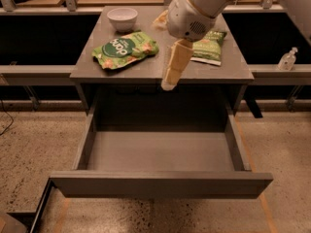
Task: Place green rice chip bag into top drawer
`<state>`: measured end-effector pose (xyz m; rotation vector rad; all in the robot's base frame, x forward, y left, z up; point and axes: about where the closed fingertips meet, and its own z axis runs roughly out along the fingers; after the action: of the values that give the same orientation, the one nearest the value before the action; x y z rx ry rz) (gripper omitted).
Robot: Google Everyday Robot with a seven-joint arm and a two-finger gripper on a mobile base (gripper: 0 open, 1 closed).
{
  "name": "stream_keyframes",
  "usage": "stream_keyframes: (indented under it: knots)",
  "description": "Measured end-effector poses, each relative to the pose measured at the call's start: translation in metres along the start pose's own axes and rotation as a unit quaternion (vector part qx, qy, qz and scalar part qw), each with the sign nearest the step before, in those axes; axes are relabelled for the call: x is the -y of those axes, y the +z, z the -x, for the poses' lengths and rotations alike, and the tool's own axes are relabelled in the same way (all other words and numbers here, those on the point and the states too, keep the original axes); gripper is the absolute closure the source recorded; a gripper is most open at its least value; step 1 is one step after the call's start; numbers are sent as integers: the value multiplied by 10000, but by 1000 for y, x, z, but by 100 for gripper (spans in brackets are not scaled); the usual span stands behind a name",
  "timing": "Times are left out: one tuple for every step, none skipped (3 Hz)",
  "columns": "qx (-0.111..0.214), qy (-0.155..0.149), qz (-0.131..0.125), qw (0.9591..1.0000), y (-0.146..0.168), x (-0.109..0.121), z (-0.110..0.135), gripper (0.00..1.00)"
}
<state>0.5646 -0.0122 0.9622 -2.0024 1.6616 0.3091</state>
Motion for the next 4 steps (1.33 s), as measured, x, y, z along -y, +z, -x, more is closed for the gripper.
stream_keyframes:
  knots:
    - [426,-112,-105,9990,44,72,31,0]
    - [453,-133,-120,9988,44,75,34,0]
    - [495,47,-197,9986,52,77,28,0]
    - [562,341,-476,9967,70,95,11,0]
